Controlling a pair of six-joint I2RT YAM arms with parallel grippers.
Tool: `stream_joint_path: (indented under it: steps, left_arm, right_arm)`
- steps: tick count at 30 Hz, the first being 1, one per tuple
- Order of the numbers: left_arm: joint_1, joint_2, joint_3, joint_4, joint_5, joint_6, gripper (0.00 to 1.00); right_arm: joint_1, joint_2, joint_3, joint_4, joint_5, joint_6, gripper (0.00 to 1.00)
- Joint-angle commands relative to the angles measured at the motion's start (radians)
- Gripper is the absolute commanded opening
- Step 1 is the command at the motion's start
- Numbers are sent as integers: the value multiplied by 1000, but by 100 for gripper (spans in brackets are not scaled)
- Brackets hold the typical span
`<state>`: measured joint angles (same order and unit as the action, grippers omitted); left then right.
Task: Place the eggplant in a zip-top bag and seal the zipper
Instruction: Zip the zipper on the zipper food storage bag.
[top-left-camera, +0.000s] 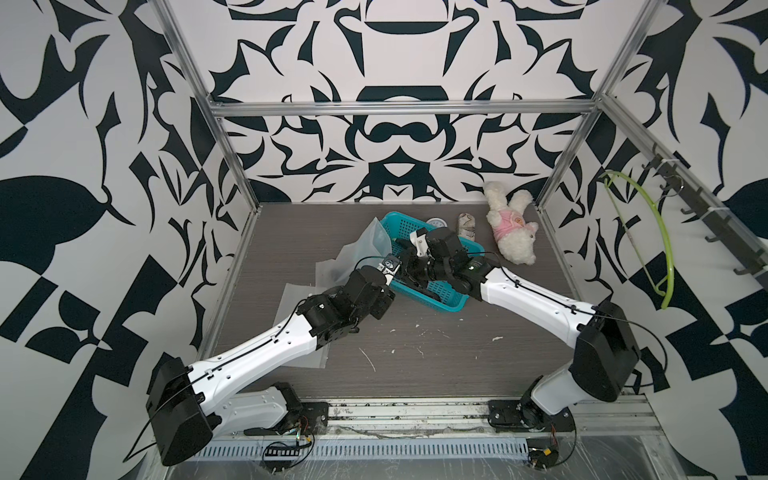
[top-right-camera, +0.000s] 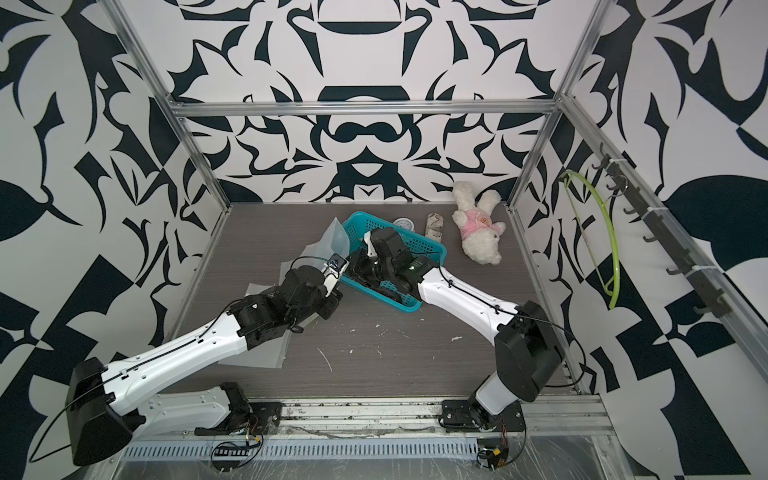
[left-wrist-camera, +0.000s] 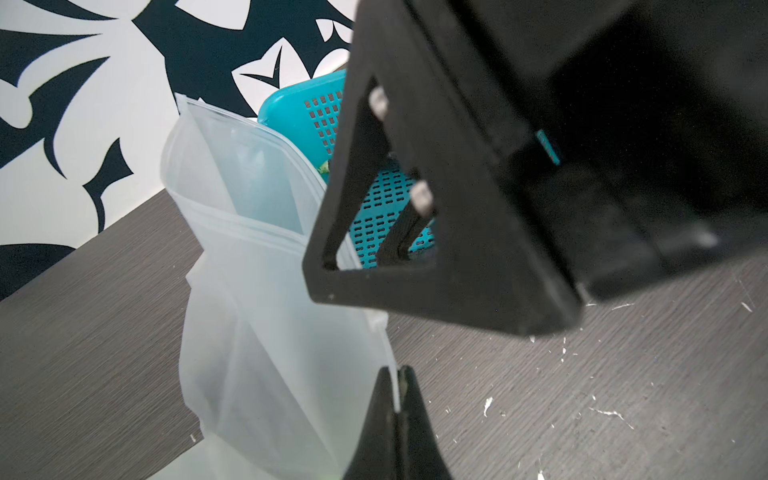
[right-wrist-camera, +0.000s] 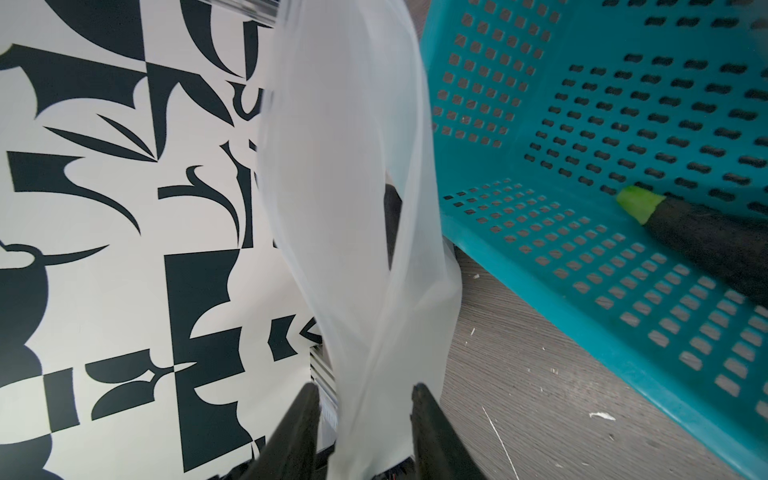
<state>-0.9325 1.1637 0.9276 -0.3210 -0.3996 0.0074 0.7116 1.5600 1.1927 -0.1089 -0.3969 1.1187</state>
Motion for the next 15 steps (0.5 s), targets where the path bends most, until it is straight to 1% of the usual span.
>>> stream_joint_path:
  steps: [1,4,7,8,15]
  left_arm:
    - [-3,-4,32,-6,11,8,0]
    - [-3,-1,33,-7,15,8,0]
    - [-3,9,38,-15,16,6,0]
    - [-3,13,42,-18,16,5,0]
    - [-3,24,45,-19,5,15,0]
  right_arm:
    - [6,-8,43,19,-15,-2,36]
    - [6,-9,41,23,-10,-3,25]
    - [7,-5,45,23,-11,-1,22]
    - [6,-3,48,24,-14,0,19]
    - [7,9,56,26,-34,10,16]
